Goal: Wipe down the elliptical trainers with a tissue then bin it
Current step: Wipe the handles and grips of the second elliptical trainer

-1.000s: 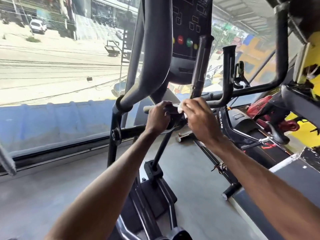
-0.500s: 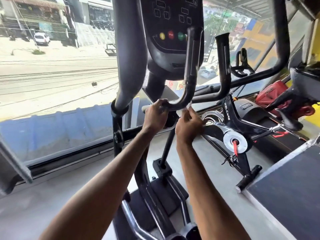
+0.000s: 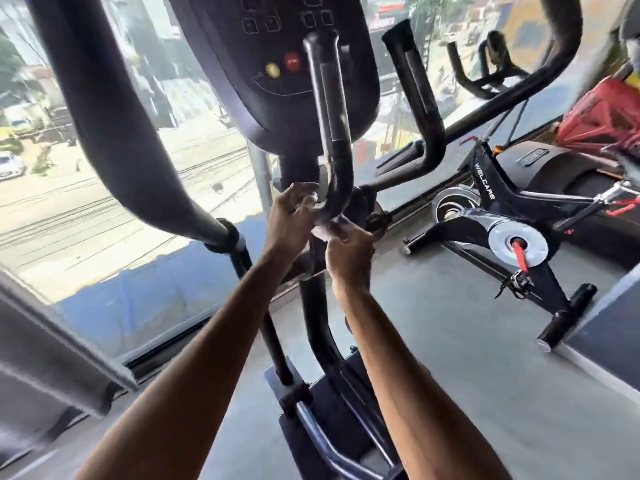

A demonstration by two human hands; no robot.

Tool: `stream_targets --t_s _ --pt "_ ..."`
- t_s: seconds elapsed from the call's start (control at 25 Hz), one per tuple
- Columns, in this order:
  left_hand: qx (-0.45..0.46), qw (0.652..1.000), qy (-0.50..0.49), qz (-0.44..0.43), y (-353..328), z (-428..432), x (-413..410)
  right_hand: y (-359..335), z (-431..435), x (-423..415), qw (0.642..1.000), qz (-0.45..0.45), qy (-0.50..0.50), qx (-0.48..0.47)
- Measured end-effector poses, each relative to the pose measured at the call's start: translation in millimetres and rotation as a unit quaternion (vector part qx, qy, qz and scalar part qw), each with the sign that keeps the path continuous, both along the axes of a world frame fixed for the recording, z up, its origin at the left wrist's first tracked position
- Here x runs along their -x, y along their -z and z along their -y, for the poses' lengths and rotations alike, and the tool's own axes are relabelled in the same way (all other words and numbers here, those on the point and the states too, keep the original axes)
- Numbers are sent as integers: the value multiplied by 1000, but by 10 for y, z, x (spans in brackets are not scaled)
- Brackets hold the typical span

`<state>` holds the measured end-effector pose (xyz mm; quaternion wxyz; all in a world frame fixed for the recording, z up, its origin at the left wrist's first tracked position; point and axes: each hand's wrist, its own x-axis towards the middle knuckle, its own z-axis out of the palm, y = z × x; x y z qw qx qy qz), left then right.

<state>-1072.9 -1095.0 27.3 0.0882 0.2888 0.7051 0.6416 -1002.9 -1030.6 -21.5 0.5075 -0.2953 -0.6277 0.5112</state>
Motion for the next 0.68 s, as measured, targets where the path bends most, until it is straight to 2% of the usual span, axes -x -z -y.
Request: stream_targets --t_s 0.16,0.32,0.44,0.56,0.68 --pt "-9 999 -15 -27 -283 -102 -251 123 -170 29 999 -49 -19 -4" --pt "36 993 -47 -98 -400 -109 -434 220 -367 65 994 -9 -105 -14" --pt "103 979 -106 -139 -425 -150 -514 224 -456 59 988 -75 -130 23" --pt "145 961 -166 -168 -419 -231 -591 333 -549 145 979 -68 -194 14" --pt "179 931 -217 -232 -425 -295 -694 328 -604 140 969 -132 -210 13"
